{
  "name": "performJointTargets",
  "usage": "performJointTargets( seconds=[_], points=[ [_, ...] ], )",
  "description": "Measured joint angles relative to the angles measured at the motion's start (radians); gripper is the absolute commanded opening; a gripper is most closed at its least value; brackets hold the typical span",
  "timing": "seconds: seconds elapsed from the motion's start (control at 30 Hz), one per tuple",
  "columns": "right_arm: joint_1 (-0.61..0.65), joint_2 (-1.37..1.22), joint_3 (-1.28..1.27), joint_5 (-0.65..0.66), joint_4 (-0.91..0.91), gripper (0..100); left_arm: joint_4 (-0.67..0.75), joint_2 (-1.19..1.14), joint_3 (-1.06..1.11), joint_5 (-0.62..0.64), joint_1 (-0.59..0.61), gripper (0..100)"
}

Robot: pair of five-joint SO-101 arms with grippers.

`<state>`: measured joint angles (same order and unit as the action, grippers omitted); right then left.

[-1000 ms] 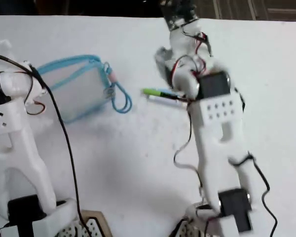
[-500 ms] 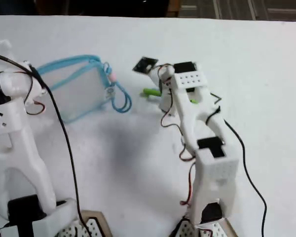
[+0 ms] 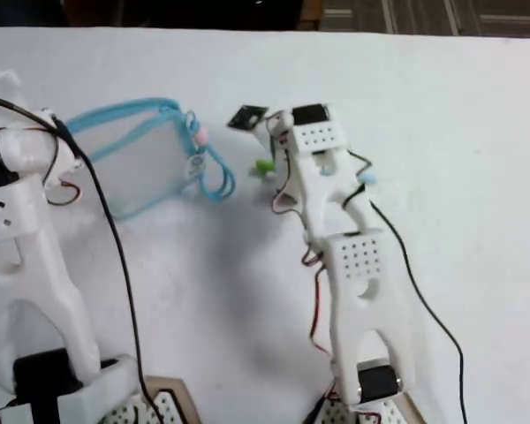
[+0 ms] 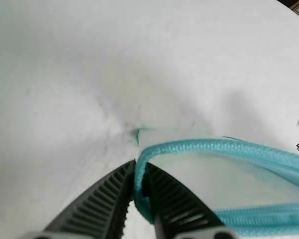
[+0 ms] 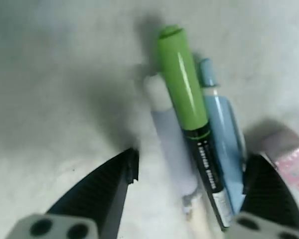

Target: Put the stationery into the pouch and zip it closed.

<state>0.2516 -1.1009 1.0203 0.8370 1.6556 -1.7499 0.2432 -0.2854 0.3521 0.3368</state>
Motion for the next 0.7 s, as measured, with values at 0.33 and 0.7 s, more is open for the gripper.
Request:
performJointTargets(
  seconds=[0.33,0.7],
  points=[
    [-0.005,-0.187,0.374,-0.002,0.083,1.9,0.0,0.0,0.0,0.0,0.0,2],
    [0.0,-0.026,0.239,-0.003,0.092,1.9,0.0,0.0,0.0,0.0,0.0,2]
  ],
)
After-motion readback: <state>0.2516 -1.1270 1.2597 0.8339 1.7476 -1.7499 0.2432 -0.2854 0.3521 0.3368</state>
